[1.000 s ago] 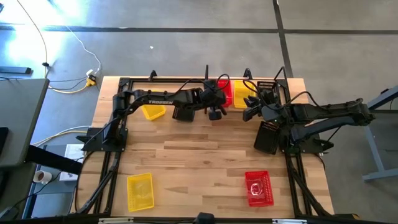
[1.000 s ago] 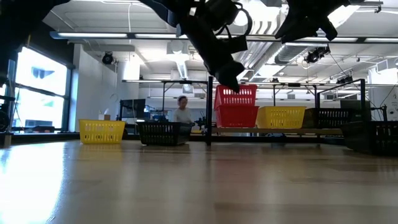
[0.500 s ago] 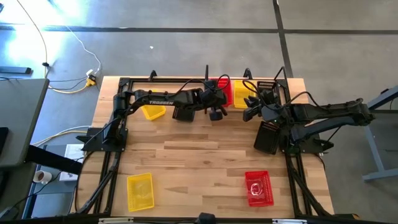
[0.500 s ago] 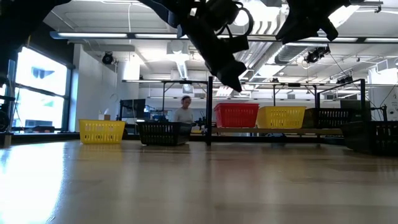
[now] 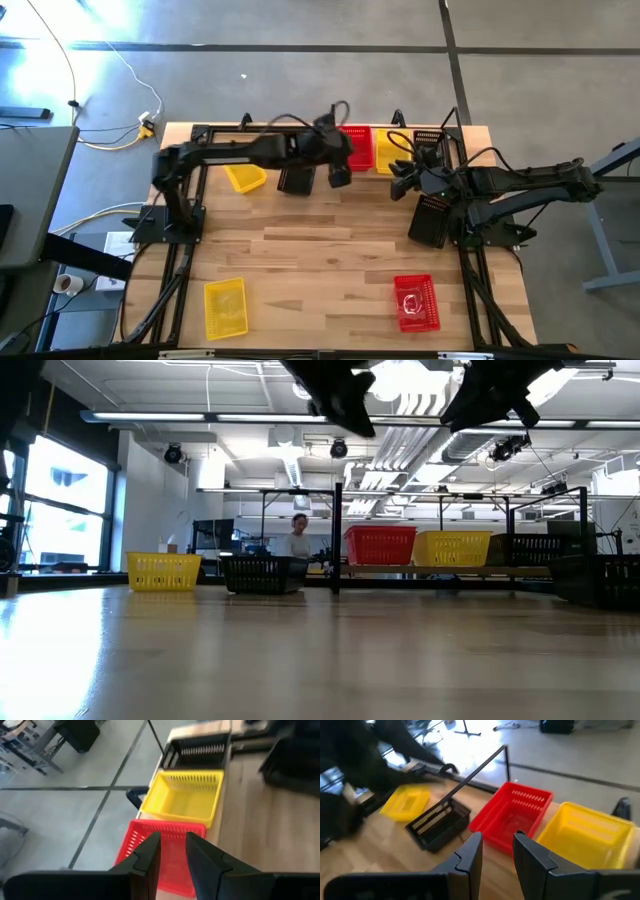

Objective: Stack baskets on shelf by color
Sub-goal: Stack the right black bin on top of the black bin on the shelf

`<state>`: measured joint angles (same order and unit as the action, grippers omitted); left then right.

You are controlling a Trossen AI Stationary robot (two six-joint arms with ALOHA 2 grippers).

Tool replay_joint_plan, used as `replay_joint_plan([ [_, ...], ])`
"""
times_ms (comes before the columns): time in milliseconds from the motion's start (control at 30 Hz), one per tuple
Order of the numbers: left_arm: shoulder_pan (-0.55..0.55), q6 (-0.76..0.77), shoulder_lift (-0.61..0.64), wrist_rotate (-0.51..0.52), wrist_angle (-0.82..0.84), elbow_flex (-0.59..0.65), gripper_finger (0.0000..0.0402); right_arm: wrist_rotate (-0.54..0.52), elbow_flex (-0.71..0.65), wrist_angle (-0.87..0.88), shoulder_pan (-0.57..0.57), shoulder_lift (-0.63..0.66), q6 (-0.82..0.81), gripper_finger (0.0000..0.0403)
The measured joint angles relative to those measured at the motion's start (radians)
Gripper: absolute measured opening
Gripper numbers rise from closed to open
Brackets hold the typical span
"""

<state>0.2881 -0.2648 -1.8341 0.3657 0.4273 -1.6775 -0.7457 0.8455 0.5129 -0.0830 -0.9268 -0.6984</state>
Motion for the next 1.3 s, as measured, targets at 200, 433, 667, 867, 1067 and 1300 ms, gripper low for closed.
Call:
replay_joint_plan([
  [200, -0.016, 0.094, 0.158, -0.032, 0.139, 0.000, 0.0075, 0.139, 0.000, 0.002, -0.002, -0.001, 0.026, 0.0094],
  [433, -0.057, 0.273, 0.304, -0.138, 0.404, 0.000, 0.0071, 0.315, -0.002, 0.021, -0.003, -0.002, 0.005, 0.0094],
  [667, -0.143, 0.438, 0.378, -0.122, 0.693, 0.034, 0.0070, 0.427, -0.002, 0.053, -0.003, -0.003, -0.091, 0.0094],
  [867, -0.259, 0.594, 0.455, -0.120, 0.737, 0.179, 0.0069, 0.524, -0.003, 0.078, -0.010, -0.013, -0.195, 0.0094],
  [1067, -0.394, 0.767, 0.506, -0.090, 0.730, 0.287, 0.0069, 0.594, -0.003, 0.149, -0.077, -0.031, -0.311, 0.0094],
  [1300, -0.517, 0.907, 0.515, -0.077, 0.731, 0.344, 0.0069, 0.686, -0.003, 0.209, -0.214, -0.076, -0.446, 0.0094],
])
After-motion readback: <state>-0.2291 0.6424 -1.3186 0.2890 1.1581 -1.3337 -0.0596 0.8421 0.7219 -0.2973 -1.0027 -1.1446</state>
